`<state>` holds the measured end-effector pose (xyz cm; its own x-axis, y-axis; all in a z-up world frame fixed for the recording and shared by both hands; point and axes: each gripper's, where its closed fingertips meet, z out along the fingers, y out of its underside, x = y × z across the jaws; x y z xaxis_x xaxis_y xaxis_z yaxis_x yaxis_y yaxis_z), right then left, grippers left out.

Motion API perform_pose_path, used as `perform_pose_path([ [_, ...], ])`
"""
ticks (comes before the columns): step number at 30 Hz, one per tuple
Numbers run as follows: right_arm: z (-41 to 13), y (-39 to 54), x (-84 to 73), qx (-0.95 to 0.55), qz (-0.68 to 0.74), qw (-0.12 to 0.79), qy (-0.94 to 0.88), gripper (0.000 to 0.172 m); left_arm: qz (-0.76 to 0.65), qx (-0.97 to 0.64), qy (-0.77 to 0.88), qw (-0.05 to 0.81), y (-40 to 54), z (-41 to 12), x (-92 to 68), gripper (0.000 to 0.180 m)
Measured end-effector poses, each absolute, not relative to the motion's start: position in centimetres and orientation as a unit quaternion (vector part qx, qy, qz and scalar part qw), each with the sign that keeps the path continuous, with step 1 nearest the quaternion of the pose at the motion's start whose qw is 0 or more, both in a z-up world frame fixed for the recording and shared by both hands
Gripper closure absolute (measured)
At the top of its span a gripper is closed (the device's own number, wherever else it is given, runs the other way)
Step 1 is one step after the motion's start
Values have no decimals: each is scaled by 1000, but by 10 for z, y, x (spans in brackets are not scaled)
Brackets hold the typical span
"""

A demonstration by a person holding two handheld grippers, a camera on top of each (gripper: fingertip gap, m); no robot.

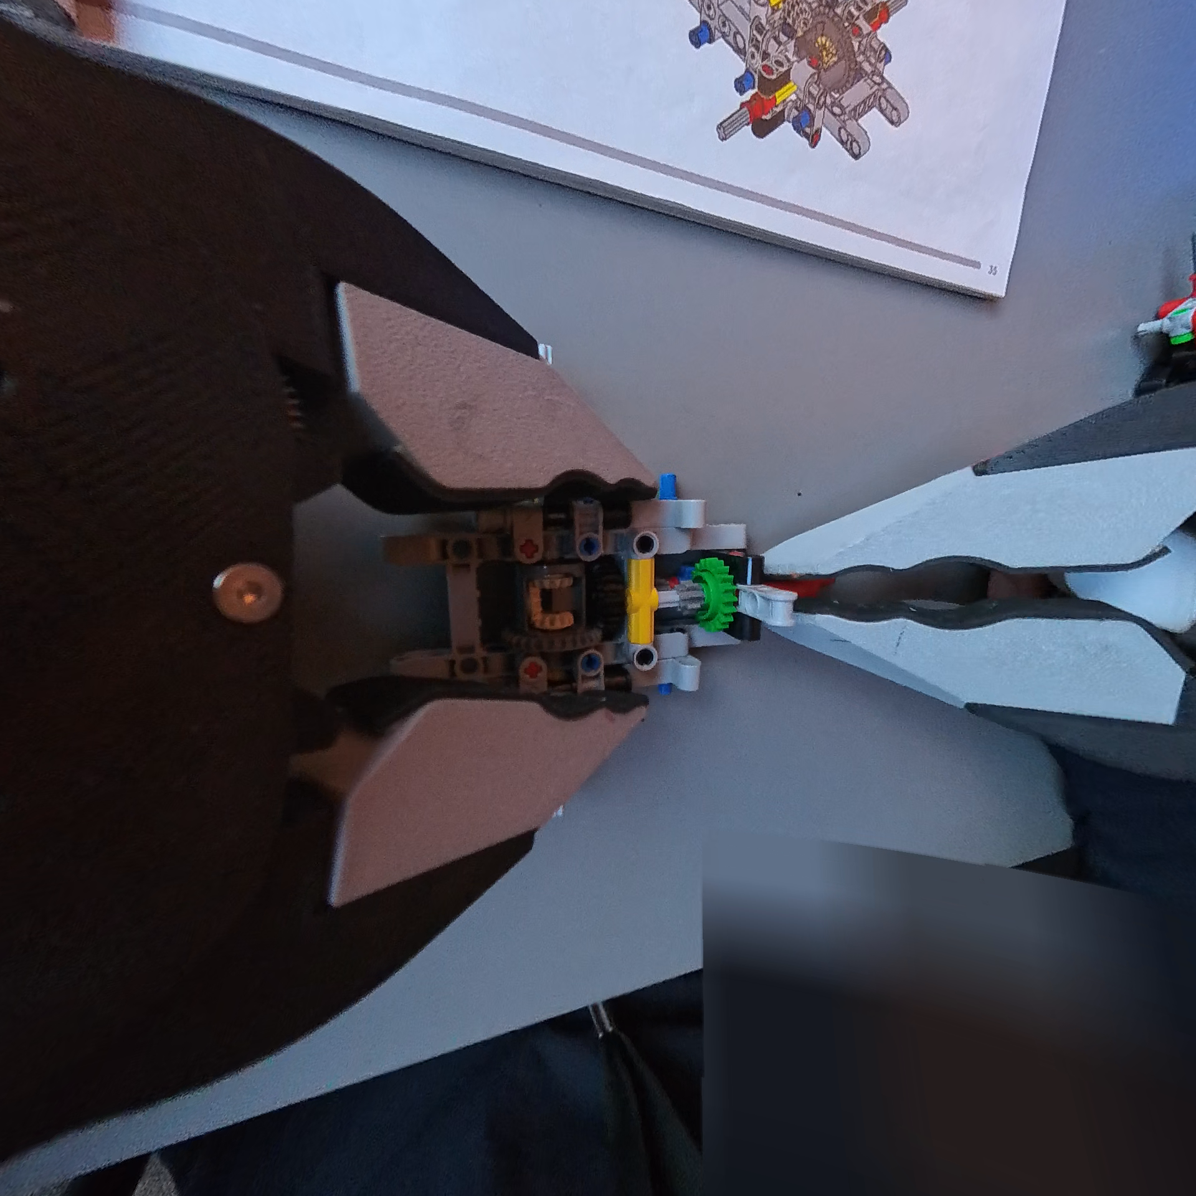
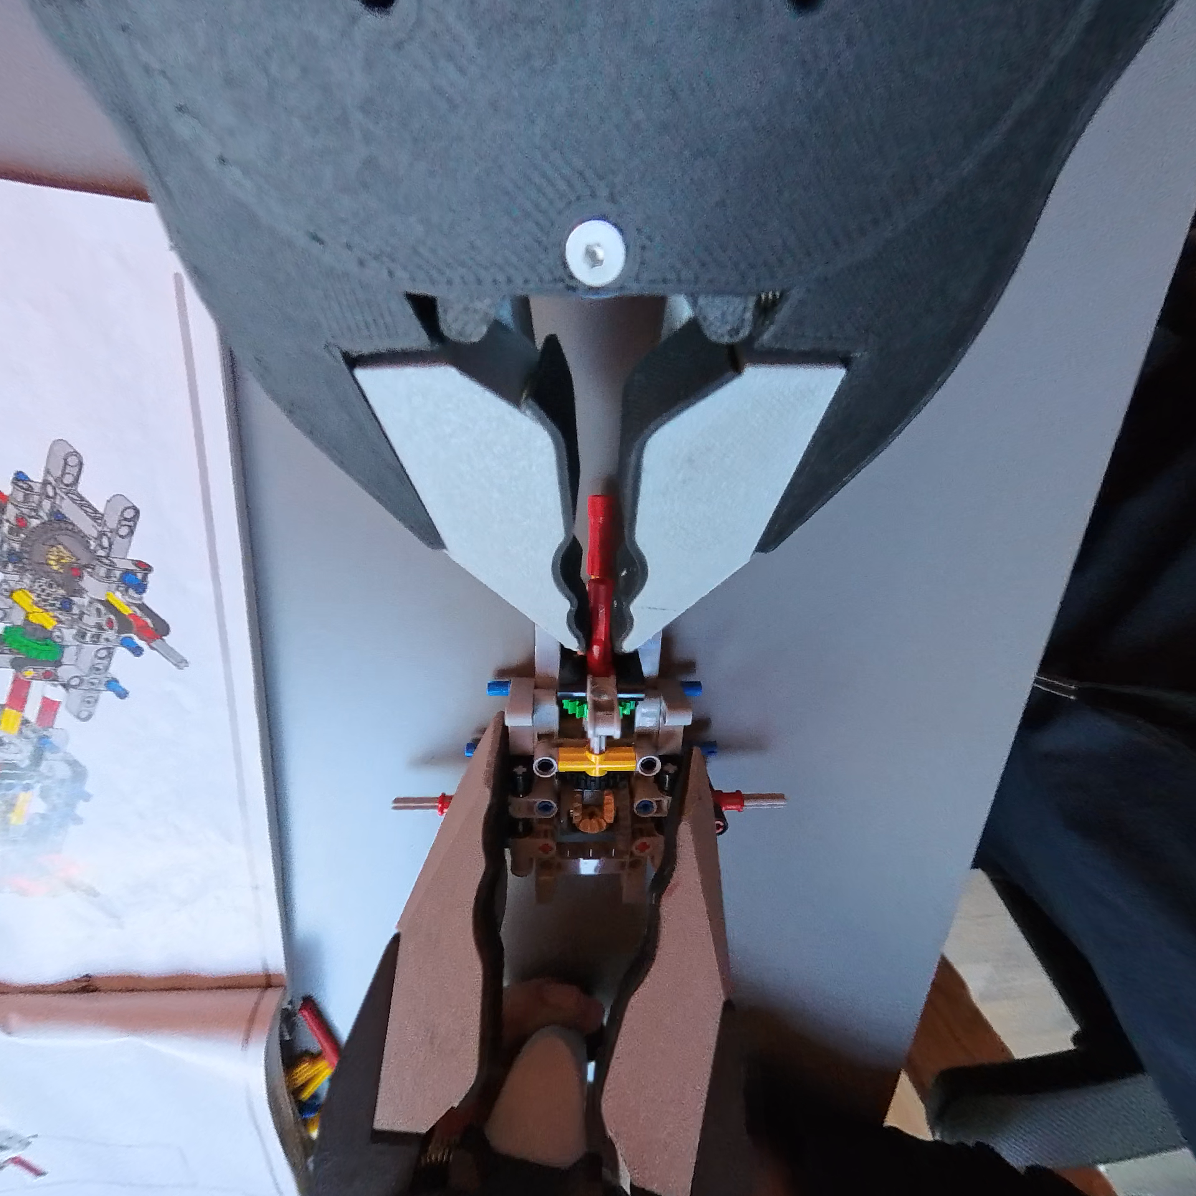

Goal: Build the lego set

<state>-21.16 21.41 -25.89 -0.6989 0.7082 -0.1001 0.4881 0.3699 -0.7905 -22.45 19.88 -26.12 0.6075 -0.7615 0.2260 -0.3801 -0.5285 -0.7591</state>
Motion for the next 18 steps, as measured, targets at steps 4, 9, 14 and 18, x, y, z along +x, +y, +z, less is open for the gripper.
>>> perform_pose_path([
  [4,-260,218,-210,-376,420,139,-814,144,-276,-828,346,344,199,-261,-225,125],
  [9,-251,225,-200,-386,453,126,-793,152,-281,-829,343,341,199,-261,-225,125],
  [14,-256,224,-203,-388,435,132,-802,168,-279,-829,343,342,199,-261,-225,125],
  [18,-258,222,-204,-386,426,140,-806,168,-278,-829,344,342,199,-261,-225,125],
])
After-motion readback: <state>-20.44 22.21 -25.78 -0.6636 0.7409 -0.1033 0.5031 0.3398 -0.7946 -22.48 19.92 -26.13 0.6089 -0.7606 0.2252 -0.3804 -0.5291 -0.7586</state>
